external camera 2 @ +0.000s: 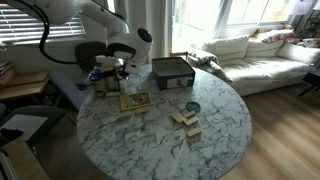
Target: Put the medicine bottle into the cup the put the cup into the box
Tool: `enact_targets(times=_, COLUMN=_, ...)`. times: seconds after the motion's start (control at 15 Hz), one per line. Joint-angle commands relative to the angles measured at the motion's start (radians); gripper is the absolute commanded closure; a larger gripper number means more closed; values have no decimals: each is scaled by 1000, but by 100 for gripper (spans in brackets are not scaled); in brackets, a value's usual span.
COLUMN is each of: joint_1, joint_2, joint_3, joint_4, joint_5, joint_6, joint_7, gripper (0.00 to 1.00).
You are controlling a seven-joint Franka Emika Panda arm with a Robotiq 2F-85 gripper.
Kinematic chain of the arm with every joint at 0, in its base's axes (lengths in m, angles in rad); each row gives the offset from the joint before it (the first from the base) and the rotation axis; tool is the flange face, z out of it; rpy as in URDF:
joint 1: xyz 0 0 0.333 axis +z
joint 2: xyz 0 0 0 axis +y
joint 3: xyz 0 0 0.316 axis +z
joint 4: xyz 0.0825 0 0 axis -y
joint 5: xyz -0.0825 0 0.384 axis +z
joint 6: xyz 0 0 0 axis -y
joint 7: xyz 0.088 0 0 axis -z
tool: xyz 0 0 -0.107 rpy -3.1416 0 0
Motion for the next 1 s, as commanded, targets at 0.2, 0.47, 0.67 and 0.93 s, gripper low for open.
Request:
enact_targets(times=0.2, joint_1=13, joint_2=52, joint_3=4, joint_4=29, joint_5=0, joint_6=70, joint_7=49, gripper=95)
enact_targets(times=0.47, joint_1=11, joint_2=66, joint_3=8, joint_4=28, joint_5=-1, joint_6=73, joint_7=45, gripper=95)
enact_targets(times=0.67, joint_1=11, joint_2=72, joint_3=9, joint_4=27, joint_5=-1, joint_6=72, joint_7=46, gripper=95)
enact_targets(times=0.93, joint_1=4, joint_2=73, joint_3=11, joint_4=26, joint_5=5, joint_6=65, joint_7=36, gripper=55)
